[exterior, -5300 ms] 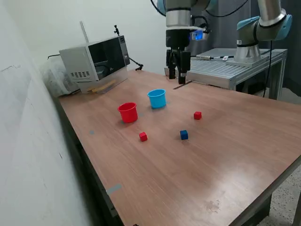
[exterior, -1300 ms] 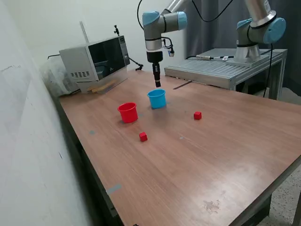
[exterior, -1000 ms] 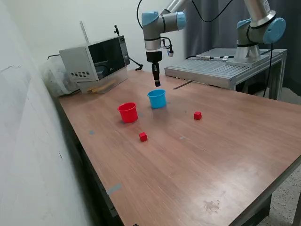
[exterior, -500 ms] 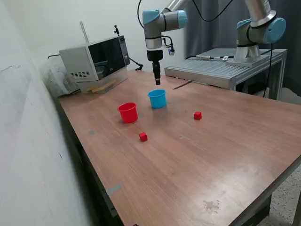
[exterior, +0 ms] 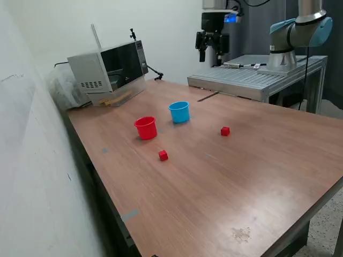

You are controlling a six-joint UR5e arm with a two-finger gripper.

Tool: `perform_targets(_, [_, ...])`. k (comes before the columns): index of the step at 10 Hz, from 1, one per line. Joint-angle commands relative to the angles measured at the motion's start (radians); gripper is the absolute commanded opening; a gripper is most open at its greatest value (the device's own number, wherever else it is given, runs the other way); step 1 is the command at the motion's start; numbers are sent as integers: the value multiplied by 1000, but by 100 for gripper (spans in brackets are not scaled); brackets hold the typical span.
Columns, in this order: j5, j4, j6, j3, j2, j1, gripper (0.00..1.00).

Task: Place red objects in the red bin, and blue objects in the blue bin.

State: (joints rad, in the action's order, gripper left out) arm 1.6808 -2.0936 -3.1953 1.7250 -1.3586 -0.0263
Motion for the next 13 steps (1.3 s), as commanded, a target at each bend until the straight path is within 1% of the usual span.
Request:
perform_targets(1, [-1,41,80,1,-53,-116,100])
perform_targets(2, [-3,40,80,2,-56,-122,100])
perform_targets(3, [-41,29,81,-1,-54,-144,100])
perform_targets(4, [-94,21,103,-7,-42,-156,100])
perform_targets(5, [-110,-47,115,-7,39,-156,100])
perform_targets(7, [-108,-152,115,-19,219,-156,100])
perform_targets(8, [-104,-193,117,-31,287,-146,100])
perform_targets(9, [-102,-206,120,-53,329,-127,100])
perform_targets(11, [-102,-221,158,-79,377,-69,100])
perform_targets(12, [-102,-223,170,-76,384,-41,100])
perform_targets(13, [-101,-223,189,-74,383,-31,100])
